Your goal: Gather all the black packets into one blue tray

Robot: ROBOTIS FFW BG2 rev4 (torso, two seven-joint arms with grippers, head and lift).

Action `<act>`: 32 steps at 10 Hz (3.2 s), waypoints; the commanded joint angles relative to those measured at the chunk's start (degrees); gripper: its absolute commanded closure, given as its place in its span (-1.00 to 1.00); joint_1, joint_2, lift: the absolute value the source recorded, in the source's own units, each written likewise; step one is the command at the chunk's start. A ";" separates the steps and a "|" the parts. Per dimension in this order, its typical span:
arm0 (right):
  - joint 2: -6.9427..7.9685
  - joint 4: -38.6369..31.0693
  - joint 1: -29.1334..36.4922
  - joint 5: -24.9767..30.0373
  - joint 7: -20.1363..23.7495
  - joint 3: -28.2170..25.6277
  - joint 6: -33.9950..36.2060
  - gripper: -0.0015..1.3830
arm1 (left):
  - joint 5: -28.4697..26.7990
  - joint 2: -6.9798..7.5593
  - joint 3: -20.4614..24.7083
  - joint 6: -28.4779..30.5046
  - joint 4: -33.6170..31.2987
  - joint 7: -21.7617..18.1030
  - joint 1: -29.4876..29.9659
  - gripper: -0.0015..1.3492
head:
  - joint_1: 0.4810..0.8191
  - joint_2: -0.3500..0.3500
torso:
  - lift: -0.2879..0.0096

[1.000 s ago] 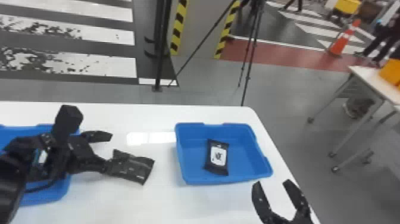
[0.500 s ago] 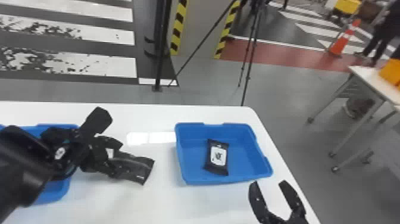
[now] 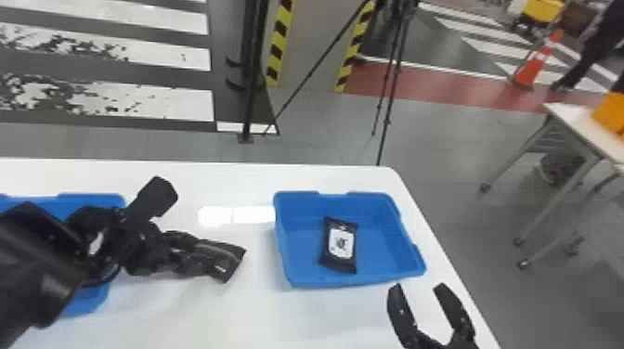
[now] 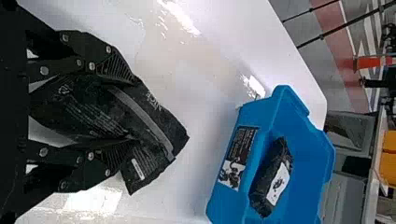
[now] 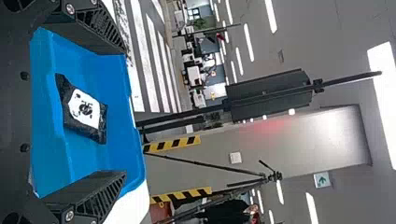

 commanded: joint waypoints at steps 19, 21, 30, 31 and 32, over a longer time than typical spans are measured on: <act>0.14 -0.28 0.48 -3.15 0.00 2.89 0.98 -0.85 | -3.42 3.69 47.59 -6.81 -40.93 -6.13 34.89 0.65 | 0.27 -0.44 | 0.20; 0.14 -0.98 0.34 -3.49 0.00 3.46 1.12 -0.85 | -4.22 3.87 52.05 -8.64 -40.93 -5.60 35.60 -0.55 | 0.27 -0.22 | 0.20; 0.14 -15.75 -4.02 8.85 0.00 2.09 25.31 -0.85 | 20.35 -4.04 57.53 -23.54 -64.41 7.49 68.08 -0.71 | 0.27 0.13 | 0.20; 0.14 -17.15 -5.29 10.22 0.09 1.29 30.94 -0.85 | 23.32 -5.45 57.53 -26.35 -67.65 10.57 72.86 -0.70 | 0.27 0.13 | 0.20; -0.70 -17.15 -7.25 10.56 0.97 1.29 35.58 -0.85 | 25.95 -6.33 57.08 -30.85 -68.21 12.85 75.82 -0.68 | 0.27 0.12 | 0.20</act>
